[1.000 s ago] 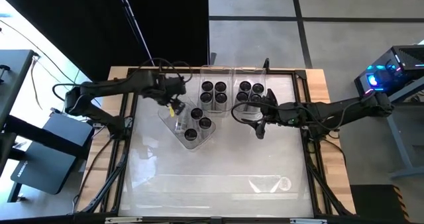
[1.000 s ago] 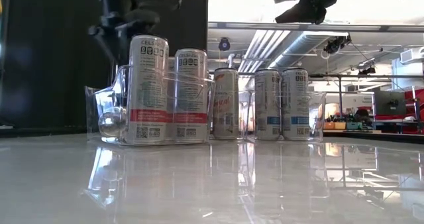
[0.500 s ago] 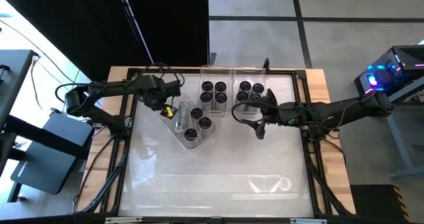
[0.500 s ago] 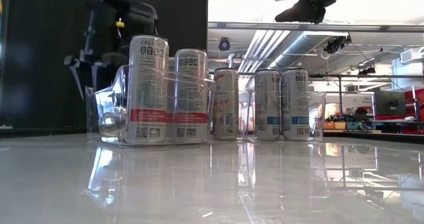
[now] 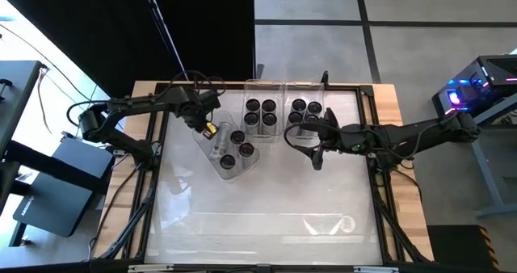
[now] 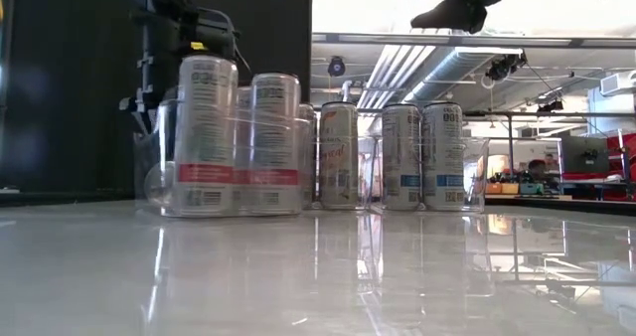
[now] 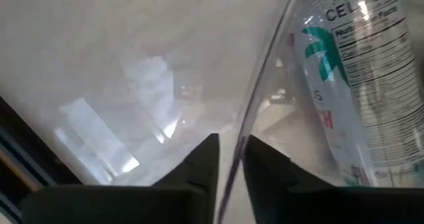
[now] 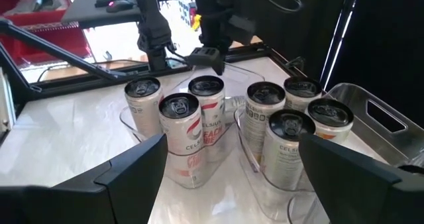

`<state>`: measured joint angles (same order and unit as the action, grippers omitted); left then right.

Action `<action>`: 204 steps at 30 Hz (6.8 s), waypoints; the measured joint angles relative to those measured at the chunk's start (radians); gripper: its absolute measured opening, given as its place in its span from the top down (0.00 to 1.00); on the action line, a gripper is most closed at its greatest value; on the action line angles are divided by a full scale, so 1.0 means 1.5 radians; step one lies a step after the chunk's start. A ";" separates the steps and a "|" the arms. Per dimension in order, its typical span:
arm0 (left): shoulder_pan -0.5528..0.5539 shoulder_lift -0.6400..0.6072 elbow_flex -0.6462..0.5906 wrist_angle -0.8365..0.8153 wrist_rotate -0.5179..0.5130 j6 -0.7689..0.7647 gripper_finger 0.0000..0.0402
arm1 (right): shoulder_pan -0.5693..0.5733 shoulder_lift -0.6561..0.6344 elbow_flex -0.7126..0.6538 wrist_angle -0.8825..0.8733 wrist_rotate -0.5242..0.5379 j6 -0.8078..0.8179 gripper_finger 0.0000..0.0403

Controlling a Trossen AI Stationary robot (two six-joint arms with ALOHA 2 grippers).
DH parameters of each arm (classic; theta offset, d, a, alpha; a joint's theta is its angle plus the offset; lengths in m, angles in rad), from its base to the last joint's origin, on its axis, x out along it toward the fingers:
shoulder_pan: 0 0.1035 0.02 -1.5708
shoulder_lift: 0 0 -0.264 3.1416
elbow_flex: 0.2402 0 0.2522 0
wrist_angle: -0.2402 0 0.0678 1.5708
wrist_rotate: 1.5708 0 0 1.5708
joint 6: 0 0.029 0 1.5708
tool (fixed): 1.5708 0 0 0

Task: Sort soda cans
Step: Adjust the white pink soda cans

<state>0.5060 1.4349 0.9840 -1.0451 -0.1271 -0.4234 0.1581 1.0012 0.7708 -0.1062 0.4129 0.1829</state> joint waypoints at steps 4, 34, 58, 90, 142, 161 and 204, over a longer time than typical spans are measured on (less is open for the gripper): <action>0.010 -0.001 0.000 0.025 -0.003 0.067 0.95 | 0.000 0.000 0.000 0.009 0.000 0.000 0.16; 0.038 0.000 0.082 0.140 -0.054 0.256 0.56 | 0.000 0.028 0.000 0.019 0.038 0.090 0.16; -0.265 -0.031 0.203 0.004 -0.153 -0.107 0.61 | 0.000 0.047 0.000 0.019 0.050 0.030 0.16; -0.133 0.137 0.203 0.035 -0.047 -0.048 0.33 | 0.000 0.047 0.000 0.012 -0.003 0.014 0.16; -0.193 -0.378 -0.396 0.713 0.111 0.133 0.33 | -0.185 0.658 0.683 -0.240 -0.263 -0.129 0.16; -0.217 -0.470 -0.350 0.677 0.137 0.139 0.33 | -0.191 0.727 0.798 -0.337 -0.262 -0.075 0.16; -0.145 -0.374 -0.356 0.596 0.092 0.233 0.33 | -0.181 0.782 0.873 -0.477 -0.296 -0.145 0.41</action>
<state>0.2878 0.8734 0.4500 -0.1509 0.0113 -0.0740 -0.1130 2.1747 2.0800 -0.8215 -0.0310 -0.0346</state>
